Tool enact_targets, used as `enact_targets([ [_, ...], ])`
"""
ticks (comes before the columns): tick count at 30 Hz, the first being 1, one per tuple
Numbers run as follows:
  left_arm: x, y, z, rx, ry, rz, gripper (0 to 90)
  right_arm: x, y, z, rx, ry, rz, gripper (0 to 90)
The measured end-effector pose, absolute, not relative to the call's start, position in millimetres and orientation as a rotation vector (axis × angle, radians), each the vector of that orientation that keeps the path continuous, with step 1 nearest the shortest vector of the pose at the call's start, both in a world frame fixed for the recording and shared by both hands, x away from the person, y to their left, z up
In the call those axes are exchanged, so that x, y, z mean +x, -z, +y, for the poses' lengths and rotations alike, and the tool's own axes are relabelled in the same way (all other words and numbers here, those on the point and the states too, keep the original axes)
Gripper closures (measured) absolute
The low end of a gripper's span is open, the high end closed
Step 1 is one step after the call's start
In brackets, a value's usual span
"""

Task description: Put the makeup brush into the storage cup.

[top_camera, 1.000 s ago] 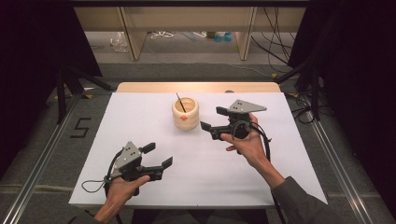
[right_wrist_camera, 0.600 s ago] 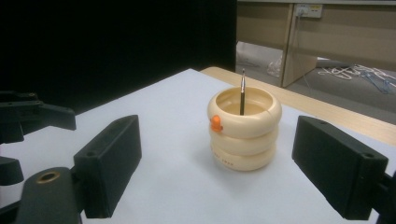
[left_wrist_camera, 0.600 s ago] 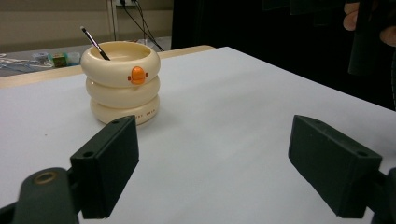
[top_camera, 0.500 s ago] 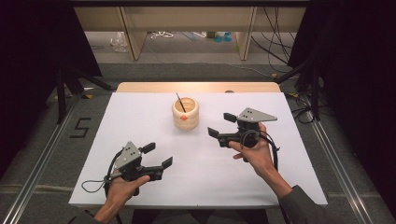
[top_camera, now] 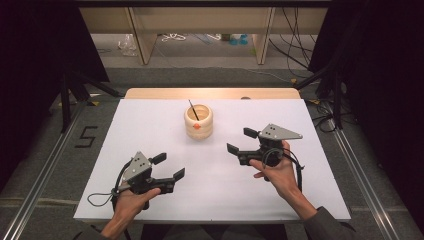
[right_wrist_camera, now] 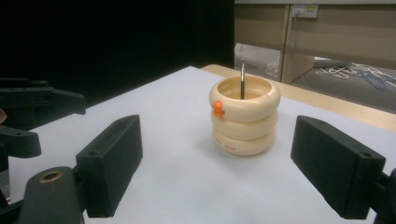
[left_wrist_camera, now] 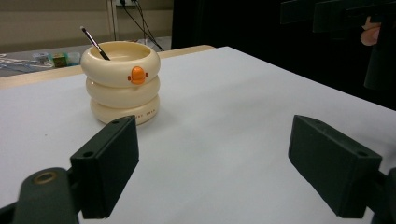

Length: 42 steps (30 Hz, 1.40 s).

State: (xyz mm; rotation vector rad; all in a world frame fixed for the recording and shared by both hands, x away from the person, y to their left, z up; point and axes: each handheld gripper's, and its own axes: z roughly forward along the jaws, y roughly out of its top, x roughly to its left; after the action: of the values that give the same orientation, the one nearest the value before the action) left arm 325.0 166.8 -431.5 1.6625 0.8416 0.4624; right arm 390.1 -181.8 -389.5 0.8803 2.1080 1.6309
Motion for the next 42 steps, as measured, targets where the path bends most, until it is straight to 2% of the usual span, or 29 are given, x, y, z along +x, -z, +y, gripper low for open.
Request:
enact_targets([
  [42, 325.2, 432.0, 166.3, 1.665, -0.459, 0.839, 15.6, 352.8, 419.5, -208.4, 0.964, -1.588, 2.117, 16.0],
])
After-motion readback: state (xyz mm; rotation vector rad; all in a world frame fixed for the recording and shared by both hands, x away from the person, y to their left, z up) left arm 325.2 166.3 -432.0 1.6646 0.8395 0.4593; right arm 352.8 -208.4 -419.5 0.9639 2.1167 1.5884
